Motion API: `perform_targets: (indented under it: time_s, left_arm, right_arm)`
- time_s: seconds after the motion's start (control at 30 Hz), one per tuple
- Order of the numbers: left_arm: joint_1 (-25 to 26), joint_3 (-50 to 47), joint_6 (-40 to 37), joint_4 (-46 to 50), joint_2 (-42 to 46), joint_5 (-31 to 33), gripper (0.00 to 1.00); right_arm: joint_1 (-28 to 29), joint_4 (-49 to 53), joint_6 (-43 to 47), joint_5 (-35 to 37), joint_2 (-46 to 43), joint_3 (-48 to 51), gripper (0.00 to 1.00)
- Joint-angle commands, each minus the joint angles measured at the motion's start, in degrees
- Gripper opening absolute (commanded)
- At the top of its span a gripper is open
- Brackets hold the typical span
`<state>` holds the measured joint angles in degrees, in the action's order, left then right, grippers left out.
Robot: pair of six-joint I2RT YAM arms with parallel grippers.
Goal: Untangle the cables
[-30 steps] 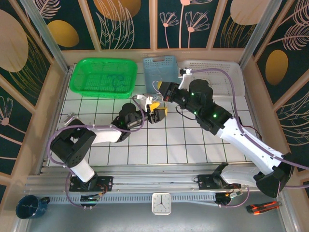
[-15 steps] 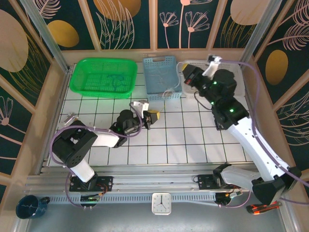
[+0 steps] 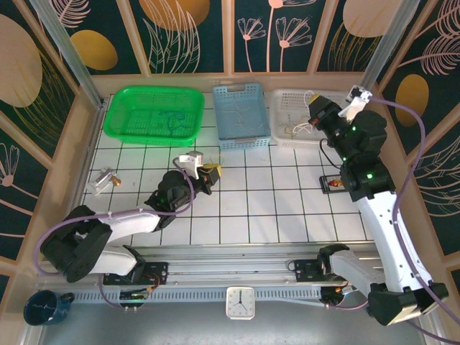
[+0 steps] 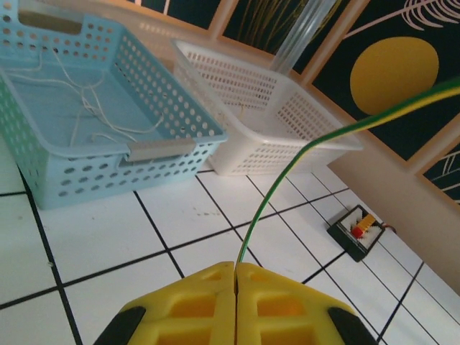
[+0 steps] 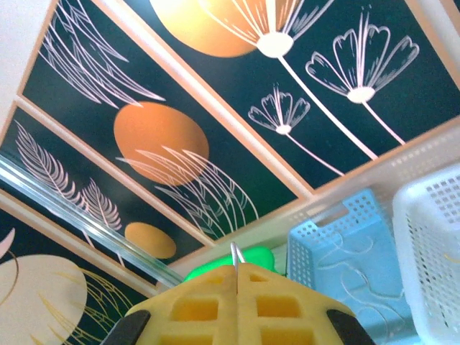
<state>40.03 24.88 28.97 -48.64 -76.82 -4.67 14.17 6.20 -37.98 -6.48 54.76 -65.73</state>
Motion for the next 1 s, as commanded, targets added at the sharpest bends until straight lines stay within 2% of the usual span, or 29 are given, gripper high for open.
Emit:
perform_targets:
  time_s: [0.0,0.2,0.4,0.73,0.9,0.93,0.97]
  left_arm:
    - [-0.1,6.0,-4.0,8.8,1.4,2.4,0.0]
    - [-1.1,22.9,-9.1,17.9,-7.4,-2.0,0.0]
    - [-1.4,47.7,-14.3,27.4,-25.3,-6.4,0.0]
    - [-1.4,98.6,-15.6,46.8,-59.4,-13.2,0.0]
    - [-1.3,132.0,-13.6,59.1,-79.3,-15.4,0.0]
    - [-1.3,135.8,-12.8,59.8,-81.4,-15.4,0.0]
    - [-1.3,133.4,-12.2,57.7,-80.7,-15.5,0.09]
  right_arm:
    - [-0.4,1.8,0.6,-1.4,-2.5,3.7,0.0]
    - [-0.4,3.0,-0.3,-0.5,-8.1,12.5,0.0]
    - [-0.4,4.5,-0.9,1.5,-12.7,19.8,0.0]
    - [-0.4,6.2,-1.7,3.3,-16.1,26.5,0.0]
    - [-0.4,5.8,-1.5,3.0,-15.8,26.5,0.0]
    - [-0.5,5.6,-1.4,2.9,-15.5,26.2,0.0]
    - [-0.4,5.6,-1.2,2.7,-15.2,25.8,0.0]
